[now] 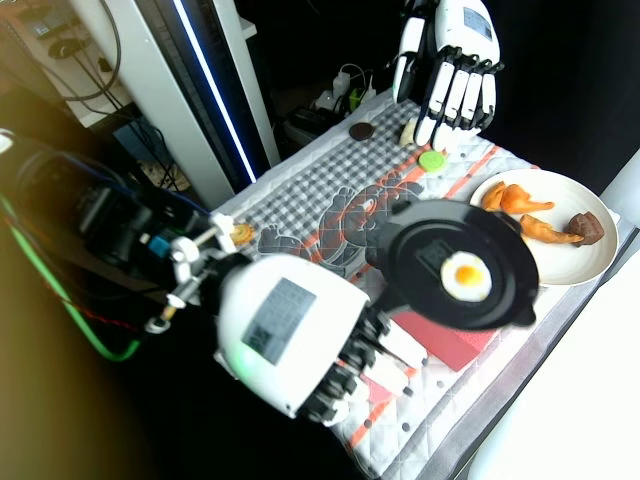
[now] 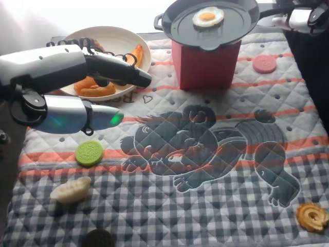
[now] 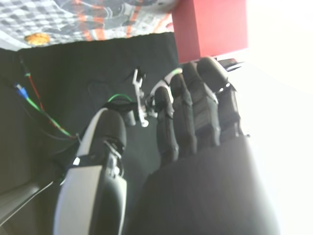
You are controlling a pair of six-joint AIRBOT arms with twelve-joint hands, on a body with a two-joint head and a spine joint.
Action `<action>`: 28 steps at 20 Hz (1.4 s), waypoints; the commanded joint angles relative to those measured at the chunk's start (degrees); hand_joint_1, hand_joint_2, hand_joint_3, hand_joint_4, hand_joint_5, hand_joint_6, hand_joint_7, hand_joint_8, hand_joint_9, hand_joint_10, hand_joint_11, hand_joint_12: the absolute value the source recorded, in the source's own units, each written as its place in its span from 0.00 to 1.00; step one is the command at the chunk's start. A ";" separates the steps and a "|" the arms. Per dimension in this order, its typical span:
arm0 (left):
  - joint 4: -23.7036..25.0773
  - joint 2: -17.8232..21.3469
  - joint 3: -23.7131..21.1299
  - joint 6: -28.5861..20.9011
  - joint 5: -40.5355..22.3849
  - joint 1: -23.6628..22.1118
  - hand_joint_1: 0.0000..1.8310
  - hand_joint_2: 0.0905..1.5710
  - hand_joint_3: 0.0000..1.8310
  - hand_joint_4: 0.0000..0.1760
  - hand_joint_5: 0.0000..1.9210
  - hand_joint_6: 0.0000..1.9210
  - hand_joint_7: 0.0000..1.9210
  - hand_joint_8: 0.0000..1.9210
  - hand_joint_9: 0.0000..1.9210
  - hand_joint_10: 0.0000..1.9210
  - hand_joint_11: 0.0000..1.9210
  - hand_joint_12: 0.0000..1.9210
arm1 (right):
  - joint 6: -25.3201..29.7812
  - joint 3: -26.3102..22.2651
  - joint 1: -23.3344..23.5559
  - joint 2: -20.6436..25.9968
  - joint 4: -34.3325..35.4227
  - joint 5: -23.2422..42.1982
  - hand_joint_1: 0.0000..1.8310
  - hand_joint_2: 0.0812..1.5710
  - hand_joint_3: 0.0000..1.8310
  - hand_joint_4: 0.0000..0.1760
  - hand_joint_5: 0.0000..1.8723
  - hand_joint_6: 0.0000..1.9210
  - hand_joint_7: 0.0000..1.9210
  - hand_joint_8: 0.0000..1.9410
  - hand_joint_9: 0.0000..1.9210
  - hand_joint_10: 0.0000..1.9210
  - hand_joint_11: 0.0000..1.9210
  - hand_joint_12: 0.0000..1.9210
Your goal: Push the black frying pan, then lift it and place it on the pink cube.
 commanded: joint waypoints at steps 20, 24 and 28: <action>-2.43 0.27 0.38 -1.22 -6.76 0.53 0.37 0.83 0.00 0.11 0.25 0.01 0.23 0.00 0.13 0.27 0.00 0.76 | -11.36 -3.89 -0.31 0.98 1.75 -0.01 0.42 0.85 0.00 0.19 0.00 0.63 0.04 0.65 0.10 0.81 0.11 0.98; -2.84 0.29 0.34 -1.29 -6.75 0.81 0.32 0.84 0.00 0.21 0.25 0.01 0.22 0.00 0.12 0.26 0.00 0.73 | -15.13 -7.49 -1.14 3.53 1.75 0.01 0.34 0.84 0.00 0.22 0.00 0.48 0.00 0.60 0.05 0.74 0.00 0.96; -3.62 0.54 0.30 -1.29 -7.01 1.37 0.36 0.83 0.00 0.19 0.25 0.01 0.22 0.00 0.12 0.26 0.00 0.72 | -18.09 -11.14 -2.16 5.97 1.71 0.10 0.33 0.76 0.00 0.67 0.00 0.01 0.00 0.02 0.00 0.12 0.00 0.14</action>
